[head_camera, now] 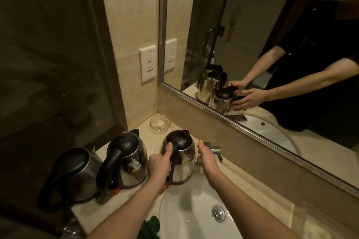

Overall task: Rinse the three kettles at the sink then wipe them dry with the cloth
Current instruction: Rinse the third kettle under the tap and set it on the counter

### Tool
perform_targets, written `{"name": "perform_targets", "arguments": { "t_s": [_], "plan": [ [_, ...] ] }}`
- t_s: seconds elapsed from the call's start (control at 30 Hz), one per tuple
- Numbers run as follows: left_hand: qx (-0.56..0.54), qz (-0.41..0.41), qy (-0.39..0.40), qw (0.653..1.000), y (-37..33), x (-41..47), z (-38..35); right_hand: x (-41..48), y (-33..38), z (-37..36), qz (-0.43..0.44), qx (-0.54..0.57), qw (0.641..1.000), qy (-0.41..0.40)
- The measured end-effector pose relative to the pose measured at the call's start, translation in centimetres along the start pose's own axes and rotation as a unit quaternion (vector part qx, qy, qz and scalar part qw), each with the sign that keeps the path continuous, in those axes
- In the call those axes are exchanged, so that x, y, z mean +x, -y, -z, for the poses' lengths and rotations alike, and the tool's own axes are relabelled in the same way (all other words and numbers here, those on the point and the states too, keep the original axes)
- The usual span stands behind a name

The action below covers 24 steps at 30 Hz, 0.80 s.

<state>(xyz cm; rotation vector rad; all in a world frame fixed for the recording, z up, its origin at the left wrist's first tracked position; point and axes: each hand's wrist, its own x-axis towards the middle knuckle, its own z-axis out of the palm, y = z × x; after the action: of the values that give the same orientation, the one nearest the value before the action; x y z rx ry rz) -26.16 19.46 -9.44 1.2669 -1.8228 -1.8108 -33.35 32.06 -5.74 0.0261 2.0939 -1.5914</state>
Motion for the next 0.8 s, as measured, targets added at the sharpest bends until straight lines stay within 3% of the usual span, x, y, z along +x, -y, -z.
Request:
{"name": "perform_targets", "arguments": {
  "t_s": [0.4, 0.8],
  "plan": [
    [-0.006, 0.029, 0.056, 0.998, 3.1, -8.7, 4.9, -7.3, -2.9, 0.6, 0.016, 0.005, 1.0, 0.007],
    [0.012, 0.013, 0.11, 0.994, 5.7, -13.7, 4.4, -12.1, -6.2, 3.3, 0.015, 0.004, 1.0, -0.012]
  ]
}}
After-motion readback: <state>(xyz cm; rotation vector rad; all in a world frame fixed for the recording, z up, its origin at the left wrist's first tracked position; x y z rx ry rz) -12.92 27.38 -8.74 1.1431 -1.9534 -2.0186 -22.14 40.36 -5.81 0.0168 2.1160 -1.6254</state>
